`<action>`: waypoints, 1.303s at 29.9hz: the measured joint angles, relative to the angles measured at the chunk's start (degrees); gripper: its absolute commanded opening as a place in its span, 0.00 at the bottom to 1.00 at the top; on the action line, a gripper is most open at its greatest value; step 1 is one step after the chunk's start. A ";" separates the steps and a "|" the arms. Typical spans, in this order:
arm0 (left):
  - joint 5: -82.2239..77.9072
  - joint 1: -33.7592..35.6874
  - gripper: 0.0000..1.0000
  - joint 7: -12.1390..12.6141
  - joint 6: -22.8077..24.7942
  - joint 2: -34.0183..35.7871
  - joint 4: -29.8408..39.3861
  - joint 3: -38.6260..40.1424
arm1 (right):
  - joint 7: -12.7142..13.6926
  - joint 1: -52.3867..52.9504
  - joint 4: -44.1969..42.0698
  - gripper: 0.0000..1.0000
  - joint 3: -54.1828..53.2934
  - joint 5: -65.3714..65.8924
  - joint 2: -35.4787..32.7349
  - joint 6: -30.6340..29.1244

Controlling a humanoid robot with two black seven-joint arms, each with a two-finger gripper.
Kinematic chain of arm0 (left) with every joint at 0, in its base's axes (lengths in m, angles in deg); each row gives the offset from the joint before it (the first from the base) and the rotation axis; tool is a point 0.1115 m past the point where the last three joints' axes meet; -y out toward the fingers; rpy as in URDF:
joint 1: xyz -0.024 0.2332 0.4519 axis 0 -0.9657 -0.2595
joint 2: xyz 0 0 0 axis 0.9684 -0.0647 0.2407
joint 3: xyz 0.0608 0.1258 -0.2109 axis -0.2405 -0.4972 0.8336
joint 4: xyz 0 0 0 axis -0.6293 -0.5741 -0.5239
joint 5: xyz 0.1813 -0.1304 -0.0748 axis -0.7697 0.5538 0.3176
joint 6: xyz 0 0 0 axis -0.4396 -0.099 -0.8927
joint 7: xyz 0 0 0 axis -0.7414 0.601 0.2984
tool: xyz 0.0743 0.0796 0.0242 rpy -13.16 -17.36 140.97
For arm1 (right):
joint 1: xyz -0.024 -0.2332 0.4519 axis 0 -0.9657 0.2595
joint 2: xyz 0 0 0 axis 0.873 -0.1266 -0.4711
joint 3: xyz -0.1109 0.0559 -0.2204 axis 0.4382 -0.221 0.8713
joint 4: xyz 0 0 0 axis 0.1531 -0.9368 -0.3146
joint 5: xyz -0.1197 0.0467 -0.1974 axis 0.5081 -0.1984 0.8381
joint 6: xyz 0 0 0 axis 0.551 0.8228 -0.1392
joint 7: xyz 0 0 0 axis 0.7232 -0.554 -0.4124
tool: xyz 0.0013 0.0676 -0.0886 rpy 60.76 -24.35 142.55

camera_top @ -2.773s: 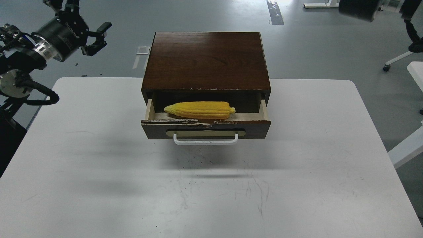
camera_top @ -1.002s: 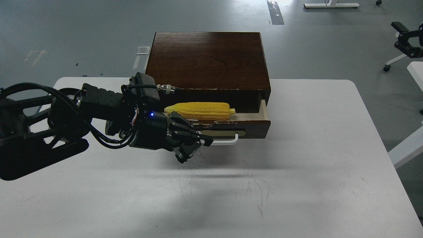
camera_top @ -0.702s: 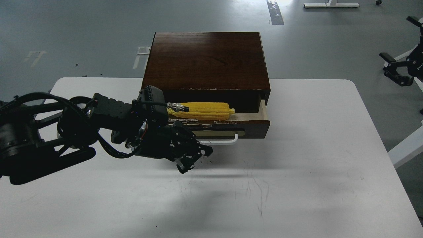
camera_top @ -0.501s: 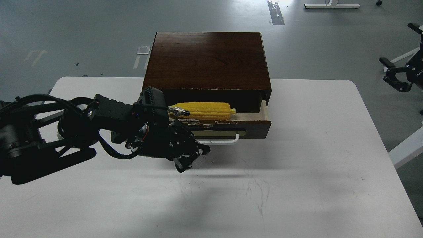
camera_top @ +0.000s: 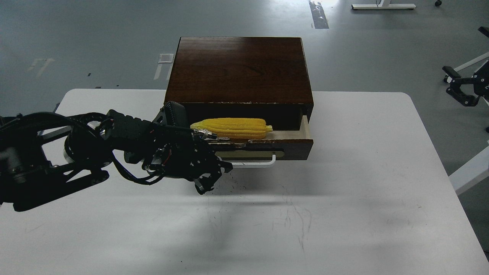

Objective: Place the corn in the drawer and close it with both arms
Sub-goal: 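Push the drawer front with the left gripper into the box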

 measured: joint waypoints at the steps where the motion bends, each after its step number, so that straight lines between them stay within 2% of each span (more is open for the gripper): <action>1: -0.01 -0.02 0.00 0.11 0.00 0.00 -0.02 -0.03 | 0.00 0.00 0.00 1.00 -0.02 0.00 0.00 0.00; 15: -2.57 0.24 0.00 0.61 0.00 -0.32 -1.43 -0.40 | 0.00 0.00 0.01 1.00 -0.79 -0.01 0.00 0.00; 25: -2.71 0.39 0.00 2.29 0.00 -0.40 -2.21 -0.31 | 0.00 0.08 0.01 1.00 -1.01 -0.01 -0.22 0.01; 39: -2.99 0.99 0.00 2.38 -0.01 -2.40 -6.00 -0.25 | 0.01 0.09 0.01 1.00 -0.96 -0.01 -0.29 -0.08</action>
